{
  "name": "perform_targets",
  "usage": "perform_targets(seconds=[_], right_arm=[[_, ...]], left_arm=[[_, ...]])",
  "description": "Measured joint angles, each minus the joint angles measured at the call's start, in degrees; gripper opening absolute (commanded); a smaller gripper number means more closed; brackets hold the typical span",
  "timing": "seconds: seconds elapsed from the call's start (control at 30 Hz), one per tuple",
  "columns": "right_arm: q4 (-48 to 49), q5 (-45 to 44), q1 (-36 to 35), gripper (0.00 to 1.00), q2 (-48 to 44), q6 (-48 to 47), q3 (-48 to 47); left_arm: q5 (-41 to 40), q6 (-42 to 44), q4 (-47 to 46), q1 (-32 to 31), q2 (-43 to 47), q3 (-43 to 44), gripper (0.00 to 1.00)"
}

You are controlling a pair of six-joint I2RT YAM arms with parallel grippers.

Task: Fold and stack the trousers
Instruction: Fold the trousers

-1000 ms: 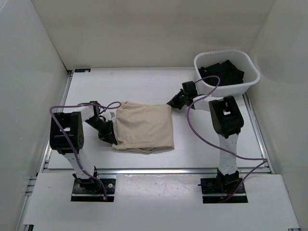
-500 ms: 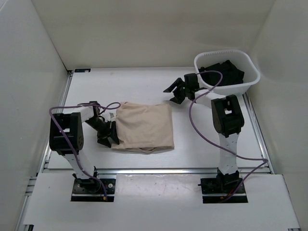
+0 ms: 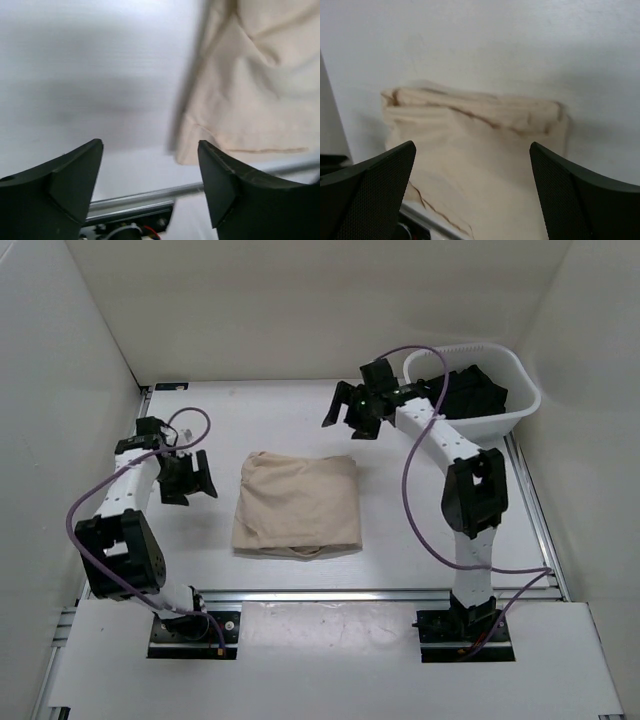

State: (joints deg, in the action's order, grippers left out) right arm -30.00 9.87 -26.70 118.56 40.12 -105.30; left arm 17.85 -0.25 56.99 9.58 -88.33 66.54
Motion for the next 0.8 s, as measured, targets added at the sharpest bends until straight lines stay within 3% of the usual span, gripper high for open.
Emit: perform_targets(seconds=[0.1, 0.23, 0.37, 0.53, 0.8], right_arm=[[-11.17, -0.79, 0.83, 0.99, -4.28, -6.62, -2.08], [-25.53, -5.88, 5.97, 0.99, -13.73, -13.35, 0.68], [-37.46, -18.97, 16.22, 0.99, -25.03, -16.09, 4.61], [-43.69, -35.08, 27.36, 0.99, -35.41, -16.70, 7.82], [-45.18, -41.55, 27.69, 0.99, -40.81, -17.44, 11.39]], left_arm=[[-5.92, 0.02, -2.19, 3.93, 4.66, 0.04, 1.00], [-18.51, 0.07, -5.09, 7.02, 9.33, -1.40, 1.00], [-28.46, 0.22, -5.73, 8.61, 11.76, -4.61, 1.00], [-34.62, 0.24, -6.49, 10.99, 13.00, -3.15, 1.00], [-37.77, 0.26, -8.85, 11.19, 18.23, 1.09, 1.00]])
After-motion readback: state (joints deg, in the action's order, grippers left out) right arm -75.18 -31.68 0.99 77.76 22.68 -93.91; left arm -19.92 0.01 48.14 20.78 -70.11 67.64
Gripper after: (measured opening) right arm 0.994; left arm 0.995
